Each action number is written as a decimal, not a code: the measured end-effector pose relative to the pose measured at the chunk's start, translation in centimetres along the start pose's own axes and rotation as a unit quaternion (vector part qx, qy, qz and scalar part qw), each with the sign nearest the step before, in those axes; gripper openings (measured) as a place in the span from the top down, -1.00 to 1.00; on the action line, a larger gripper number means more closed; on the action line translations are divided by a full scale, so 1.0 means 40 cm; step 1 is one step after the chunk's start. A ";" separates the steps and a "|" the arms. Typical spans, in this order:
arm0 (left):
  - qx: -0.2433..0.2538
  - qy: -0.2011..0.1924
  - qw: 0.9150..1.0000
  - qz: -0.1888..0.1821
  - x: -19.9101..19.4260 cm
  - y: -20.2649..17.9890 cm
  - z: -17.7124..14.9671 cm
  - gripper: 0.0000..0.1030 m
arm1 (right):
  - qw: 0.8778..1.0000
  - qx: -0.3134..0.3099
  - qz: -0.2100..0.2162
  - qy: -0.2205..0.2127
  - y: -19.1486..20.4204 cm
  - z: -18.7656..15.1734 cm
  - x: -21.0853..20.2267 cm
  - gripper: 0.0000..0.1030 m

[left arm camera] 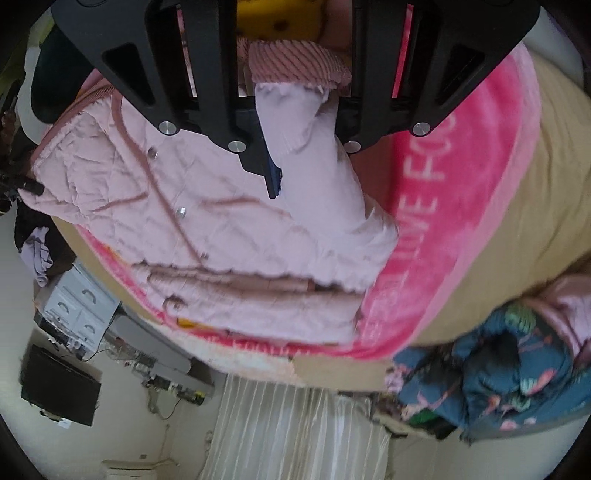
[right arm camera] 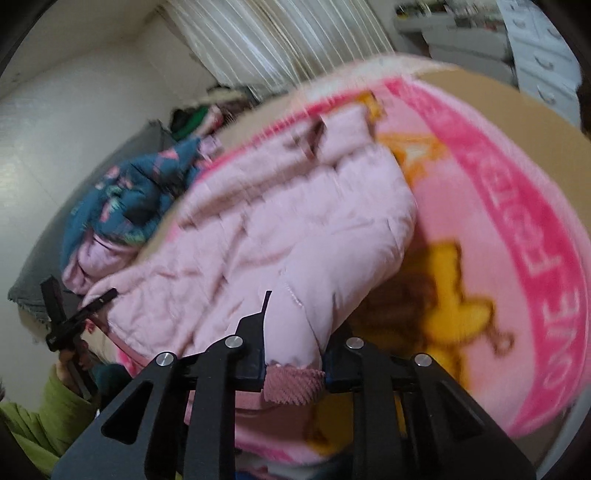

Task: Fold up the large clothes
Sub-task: 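Lift the hem with both tools and fold it toward the collar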

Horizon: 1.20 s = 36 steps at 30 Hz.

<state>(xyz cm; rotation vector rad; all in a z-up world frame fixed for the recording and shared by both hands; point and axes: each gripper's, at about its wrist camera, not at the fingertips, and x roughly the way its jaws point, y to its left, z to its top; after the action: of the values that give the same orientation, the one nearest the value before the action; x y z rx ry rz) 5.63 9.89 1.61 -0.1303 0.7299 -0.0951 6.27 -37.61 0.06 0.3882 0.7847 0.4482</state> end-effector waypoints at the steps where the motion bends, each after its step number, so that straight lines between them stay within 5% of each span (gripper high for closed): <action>1: 0.006 -0.007 1.000 0.002 -0.002 -0.010 0.014 0.81 | 1.000 0.000 0.004 -0.006 0.003 0.015 -0.002 0.63; 15: 0.018 -0.056 0.998 0.028 -0.009 -0.052 0.122 0.82 | 0.997 0.035 0.013 -0.066 -0.013 0.130 -0.009 0.64; 36: -0.001 -0.088 0.995 0.041 -0.003 -0.031 0.271 0.81 | 0.995 0.018 -0.002 -0.099 0.021 0.301 0.011 0.64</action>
<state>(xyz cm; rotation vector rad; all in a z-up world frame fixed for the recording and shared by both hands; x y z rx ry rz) 12.73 9.62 9.87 -0.1093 0.5588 -0.0037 15.31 -38.71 8.00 0.4575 0.6024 0.3859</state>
